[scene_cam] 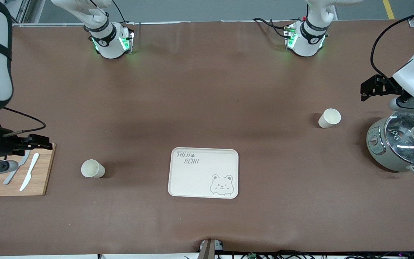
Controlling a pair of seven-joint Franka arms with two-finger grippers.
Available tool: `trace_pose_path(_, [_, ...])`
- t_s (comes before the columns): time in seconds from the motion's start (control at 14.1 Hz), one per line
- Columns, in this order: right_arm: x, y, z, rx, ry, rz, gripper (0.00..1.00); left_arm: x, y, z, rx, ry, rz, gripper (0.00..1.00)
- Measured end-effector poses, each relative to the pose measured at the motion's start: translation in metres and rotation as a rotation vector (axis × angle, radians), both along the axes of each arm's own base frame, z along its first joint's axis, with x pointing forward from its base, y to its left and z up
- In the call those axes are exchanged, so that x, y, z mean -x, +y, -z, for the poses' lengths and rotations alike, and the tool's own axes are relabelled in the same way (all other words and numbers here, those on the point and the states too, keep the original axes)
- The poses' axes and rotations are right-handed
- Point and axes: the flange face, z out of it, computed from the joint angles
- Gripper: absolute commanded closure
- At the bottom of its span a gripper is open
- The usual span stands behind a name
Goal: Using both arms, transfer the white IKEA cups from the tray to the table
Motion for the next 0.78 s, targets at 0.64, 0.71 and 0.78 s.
trace_pose_path(0.64, [0.025, 0.002, -0.050, 0.022, -0.010, 0.081, 0.00, 0.000, 0.000, 0.001, 0.000, 0.001, 0.001, 0.00])
trace_pose_path(0.71, [0.025, 0.001, -0.050, 0.025, -0.009, 0.083, 0.00, 0.000, 0.000, 0.001, 0.000, 0.001, 0.001, 0.00])
trace_pose_path(0.78, [0.026, 0.000, -0.050, 0.027, -0.005, 0.086, 0.00, 0.000, 0.000, 0.001, 0.000, 0.001, 0.001, 0.00])
